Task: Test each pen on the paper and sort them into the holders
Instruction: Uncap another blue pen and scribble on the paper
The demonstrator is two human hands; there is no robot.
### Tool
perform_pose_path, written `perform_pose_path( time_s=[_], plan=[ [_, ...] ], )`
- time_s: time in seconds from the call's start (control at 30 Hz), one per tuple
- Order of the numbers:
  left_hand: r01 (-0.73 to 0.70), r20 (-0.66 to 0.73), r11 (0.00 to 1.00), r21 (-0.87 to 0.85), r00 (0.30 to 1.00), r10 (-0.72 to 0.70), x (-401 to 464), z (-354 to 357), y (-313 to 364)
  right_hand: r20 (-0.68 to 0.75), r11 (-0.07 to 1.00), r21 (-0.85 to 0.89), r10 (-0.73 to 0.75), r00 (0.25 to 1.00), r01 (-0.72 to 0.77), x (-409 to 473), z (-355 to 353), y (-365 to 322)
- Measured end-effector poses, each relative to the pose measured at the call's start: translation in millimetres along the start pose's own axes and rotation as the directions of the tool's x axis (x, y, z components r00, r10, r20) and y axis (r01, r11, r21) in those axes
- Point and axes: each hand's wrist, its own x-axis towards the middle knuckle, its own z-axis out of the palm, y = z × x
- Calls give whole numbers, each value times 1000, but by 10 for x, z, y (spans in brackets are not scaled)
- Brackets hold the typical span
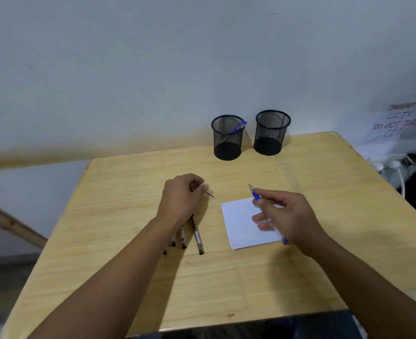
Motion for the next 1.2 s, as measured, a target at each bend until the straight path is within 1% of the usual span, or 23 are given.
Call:
perform_pose_path(
  time_s=[0.17, 0.3, 0.4, 0.5, 0.57, 0.67, 0.73, 0.83, 0.9, 0.93, 1.0, 1.07, 1.1, 1.13, 1.2],
  plan=[
    [-34, -1, 992, 119, 999, 34, 24, 36, -50, 16, 998, 63, -7, 1000, 6, 0, 67, 41],
    [-59, 26, 976, 207, 998, 55, 52, 27, -93, 43, 989, 143, 24, 999, -30, 30, 104, 33],
    [-157, 21, 946, 282, 987, 157, -3, 23, -112, 69, 983, 177, 42, 997, -54, 66, 113, 58],
    [-275, 62, 927, 254, 961, 268, -262, 73, -100, 105, 933, 333, 108, 989, -138, 91, 132, 51],
    [-315, 89, 922, 225, 949, 302, -488, 135, -61, 84, 930, 334, 131, 988, -152, 110, 156, 47],
    [-352, 95, 919, 175, 935, 340, -705, 229, -19, 69, 957, 253, 128, 989, -141, 125, 194, 77],
    [-362, 106, 915, 180, 932, 348, -733, 266, -26, 60, 987, 130, 83, 995, -90, 128, 206, 113],
    [-376, 160, 883, 281, 925, 344, -691, 267, -56, 9, 996, -78, -37, 999, 37, 119, 213, 129],
    [-383, 188, 864, 325, 922, 338, -665, 252, -74, -7, 961, -227, -162, 987, 156, 118, 231, 121],
    [-386, 198, 858, 338, 921, 336, -660, 245, -79, 11, 930, -296, -224, 974, 218, 124, 240, 120],
    [-399, 209, 841, 366, 916, 344, -676, 239, -90, 90, 839, -421, -340, 936, 345, 152, 244, 144],
    [-400, 205, 834, 380, 916, 346, -709, 241, -93, 239, 703, -514, -433, 869, 492, 194, 229, 177],
    [-394, 200, 835, 385, 918, 342, -720, 244, -91, 317, 641, -528, -460, 829, 557, 223, 220, 185],
    [-390, 193, 835, 389, 920, 340, -723, 247, -90, 380, 604, -525, -463, 801, 599, 264, 216, 182],
    [-392, 188, 829, 399, 920, 345, -726, 255, -91, 448, 599, -526, -408, 795, 604, 352, 229, 132]
  ],
)
